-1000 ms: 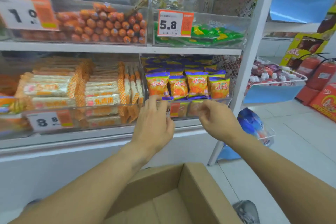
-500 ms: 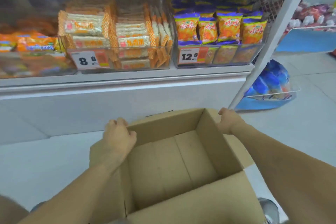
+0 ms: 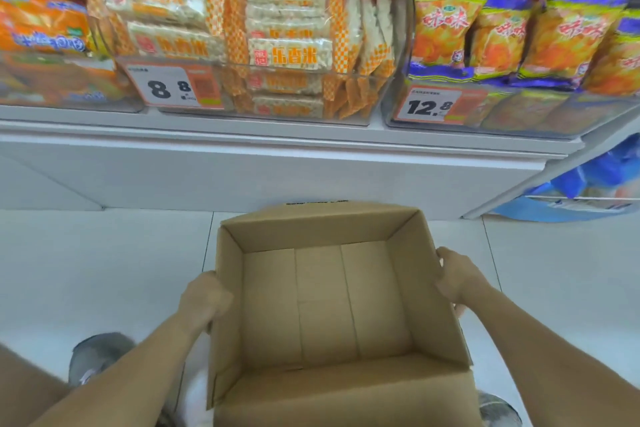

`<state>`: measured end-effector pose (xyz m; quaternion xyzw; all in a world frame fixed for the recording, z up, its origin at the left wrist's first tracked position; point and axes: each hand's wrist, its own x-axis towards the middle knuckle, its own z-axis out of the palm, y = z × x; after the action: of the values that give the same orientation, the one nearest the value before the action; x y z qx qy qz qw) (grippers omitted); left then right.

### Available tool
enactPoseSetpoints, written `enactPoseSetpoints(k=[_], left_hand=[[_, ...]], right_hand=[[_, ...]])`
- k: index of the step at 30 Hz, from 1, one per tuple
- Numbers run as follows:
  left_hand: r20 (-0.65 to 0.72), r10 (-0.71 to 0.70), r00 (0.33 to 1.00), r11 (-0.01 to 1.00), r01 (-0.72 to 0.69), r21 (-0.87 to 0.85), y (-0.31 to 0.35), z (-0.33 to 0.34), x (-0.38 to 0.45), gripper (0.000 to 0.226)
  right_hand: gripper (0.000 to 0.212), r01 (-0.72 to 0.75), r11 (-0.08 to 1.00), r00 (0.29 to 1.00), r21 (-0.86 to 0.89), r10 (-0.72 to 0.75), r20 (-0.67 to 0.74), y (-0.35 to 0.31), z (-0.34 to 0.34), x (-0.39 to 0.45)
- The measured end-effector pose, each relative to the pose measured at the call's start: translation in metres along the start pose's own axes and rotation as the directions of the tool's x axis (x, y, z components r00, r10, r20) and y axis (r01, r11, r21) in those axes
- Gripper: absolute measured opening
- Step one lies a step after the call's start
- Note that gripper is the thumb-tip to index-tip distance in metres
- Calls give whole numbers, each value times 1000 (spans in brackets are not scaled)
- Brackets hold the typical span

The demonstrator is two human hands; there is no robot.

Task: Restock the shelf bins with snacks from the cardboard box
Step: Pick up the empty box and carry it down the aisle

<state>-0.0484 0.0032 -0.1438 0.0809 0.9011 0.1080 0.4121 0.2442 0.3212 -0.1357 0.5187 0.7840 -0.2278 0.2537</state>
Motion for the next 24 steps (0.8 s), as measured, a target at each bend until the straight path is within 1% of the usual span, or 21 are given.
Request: enactPoseSetpoints(k=[3,5,7,10,13,14,17,21,22,24], left_hand=[[-50,-18,999,1000,19,7,0,-34,1,16],[-74,-39,997,999,41,25,2,-59,-14,16],[-75,-59,995,998,58,-11,2,-83,-37,17],[-136,-113,984,989,99,-105,-8,-120,-85,18],[-226,-180,957,965,128,-229,-18,-155,-140,33],[-243,-205,948,952,136,-274,-19,-169,-160,34],[-305,-263,915,910,130,-393,-27,-216,-220,29],[-341,-323,883,858,120,-500,-59,-283,-298,22],[-340,-327,882,835,102,-541,-70,-301,-317,26],[-317,-312,895,744,23,-667,-92,-333,-353,35]], right_hand=[[30,37,999,997,18,-38,60,-19,-16,-9],[30,40,997,994,60,-46,94,-29,-31,-25],[30,27,994,989,102,-41,140,-38,-46,-48],[33,46,995,984,90,-60,170,-59,-73,-86],[33,105,994,980,37,-109,166,-88,-112,-125],[32,125,992,978,28,-128,165,-99,-127,-137],[22,194,981,967,1,-191,167,-137,-175,-172],[14,347,938,922,-4,-341,185,-211,-237,-224],[11,378,926,906,-2,-369,206,-230,-251,-236],[7,419,908,875,-6,-402,270,-261,-273,-258]])
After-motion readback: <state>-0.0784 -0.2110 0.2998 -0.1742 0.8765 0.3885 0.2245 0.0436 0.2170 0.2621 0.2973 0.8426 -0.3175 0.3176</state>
